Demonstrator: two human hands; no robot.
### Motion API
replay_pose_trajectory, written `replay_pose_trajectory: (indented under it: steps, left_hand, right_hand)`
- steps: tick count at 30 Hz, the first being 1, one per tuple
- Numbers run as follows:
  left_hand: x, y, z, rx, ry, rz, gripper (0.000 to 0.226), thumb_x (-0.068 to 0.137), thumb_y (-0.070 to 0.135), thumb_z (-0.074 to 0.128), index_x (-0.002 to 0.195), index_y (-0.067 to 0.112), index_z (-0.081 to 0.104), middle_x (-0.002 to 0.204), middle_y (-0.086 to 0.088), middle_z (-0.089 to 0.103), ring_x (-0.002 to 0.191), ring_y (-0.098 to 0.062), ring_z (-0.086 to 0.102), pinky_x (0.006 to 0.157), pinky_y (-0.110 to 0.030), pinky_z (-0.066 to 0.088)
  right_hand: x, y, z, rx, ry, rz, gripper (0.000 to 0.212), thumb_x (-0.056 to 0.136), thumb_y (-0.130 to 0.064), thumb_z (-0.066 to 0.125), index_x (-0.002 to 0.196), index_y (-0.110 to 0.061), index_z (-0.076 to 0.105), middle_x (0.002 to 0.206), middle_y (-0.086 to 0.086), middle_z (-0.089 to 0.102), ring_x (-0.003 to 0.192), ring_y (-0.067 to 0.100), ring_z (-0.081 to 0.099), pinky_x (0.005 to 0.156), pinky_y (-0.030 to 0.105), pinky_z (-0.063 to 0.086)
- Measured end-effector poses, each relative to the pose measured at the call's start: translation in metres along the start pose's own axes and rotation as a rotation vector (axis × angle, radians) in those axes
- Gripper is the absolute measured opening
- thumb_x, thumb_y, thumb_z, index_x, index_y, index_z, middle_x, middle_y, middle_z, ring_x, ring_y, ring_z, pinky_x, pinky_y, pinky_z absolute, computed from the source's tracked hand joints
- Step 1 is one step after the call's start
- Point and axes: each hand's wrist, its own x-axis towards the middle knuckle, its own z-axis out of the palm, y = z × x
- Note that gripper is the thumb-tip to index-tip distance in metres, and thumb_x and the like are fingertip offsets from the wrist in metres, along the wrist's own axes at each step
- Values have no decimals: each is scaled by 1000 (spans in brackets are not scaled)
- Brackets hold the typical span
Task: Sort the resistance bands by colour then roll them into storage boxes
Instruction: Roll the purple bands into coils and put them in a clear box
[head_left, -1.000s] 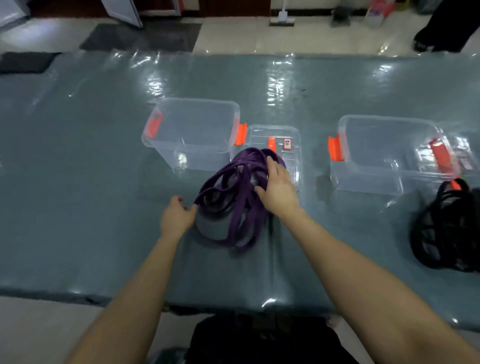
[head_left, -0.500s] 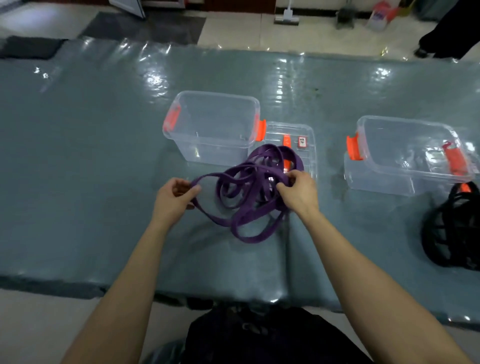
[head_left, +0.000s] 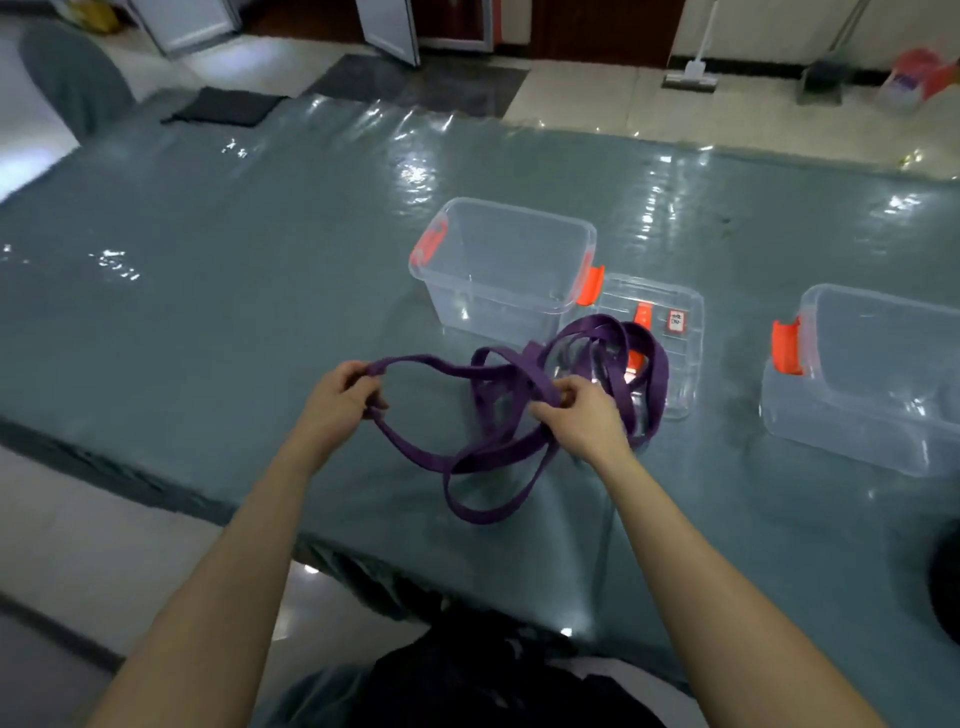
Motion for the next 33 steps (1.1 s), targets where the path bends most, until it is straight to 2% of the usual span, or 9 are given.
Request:
replay_pose_trajectory:
  steps: [5,9,12,15,21,25,27,31,33]
  left_hand:
    - [1,19,-42,-206,21,44,6,98,15,63,92,13,61,67,3,49,61,-15,48,78,-44,56]
    - [32,60,-79,-192,28,221,14,106,21,68,107,8,64,71,0,44,61,-13,44,74,-40,53]
    - [63,104,-111,-171,-39,348,23,102,34,72,107,12,65,70,4,45,59,-14,42,71,-41,45]
    - [86,143,-144,-81,-155,451,32,98,46,73,104,16,65,67,7,48,60,-16,44,73,-46,42]
    - [110,202,-192,20,-339,599,16,108,28,65,102,14,61,74,0,48,60,-15,43,62,-35,40]
    - [124,236,-229,21,-323,676,23,105,35,67,105,13,63,76,-5,49,64,-17,44,63,-38,40]
    - [133,251,-251,-21,-234,695,30,103,39,70,107,10,63,74,-3,52,63,-17,44,63,-41,40]
    - [146,280,-282,-129,-83,712,38,100,39,76,103,4,63,73,-5,53,56,-15,42,54,-36,39]
    - [142,297,-283,-165,-107,722,46,100,39,77,109,-4,63,72,-5,51,56,-15,41,52,-34,37]
  right_hand:
    - [-7,-24,35,-2,-63,-45,39,84,-24,86,118,-17,70,101,-6,75,83,7,68,76,28,56]
    - [-3,-67,54,-55,-22,-105,26,90,-44,81,105,-29,65,90,-17,69,83,9,66,72,26,49]
    - [6,-96,71,-372,126,-154,46,99,-63,61,98,-17,68,98,5,74,95,31,71,76,37,52]
    - [16,-141,86,-342,198,-182,52,99,-53,67,126,-9,70,128,12,71,119,34,67,100,44,54]
    - [41,-264,128,-228,35,-410,78,91,-55,79,157,-25,50,158,-5,55,142,16,51,119,35,40]
    - [57,-314,139,-173,-39,-465,22,102,-33,72,121,-24,78,109,-11,82,107,8,74,104,43,56]
    - [60,-336,126,-15,27,-468,14,105,-25,67,106,-19,79,85,-6,82,86,11,78,93,48,61]
    - [60,-385,81,129,170,-558,11,102,-24,71,110,-21,77,91,-1,80,86,11,79,85,36,63]
    - [58,-408,76,42,117,-591,28,97,-35,78,124,-29,73,107,-9,78,97,6,75,85,33,64]
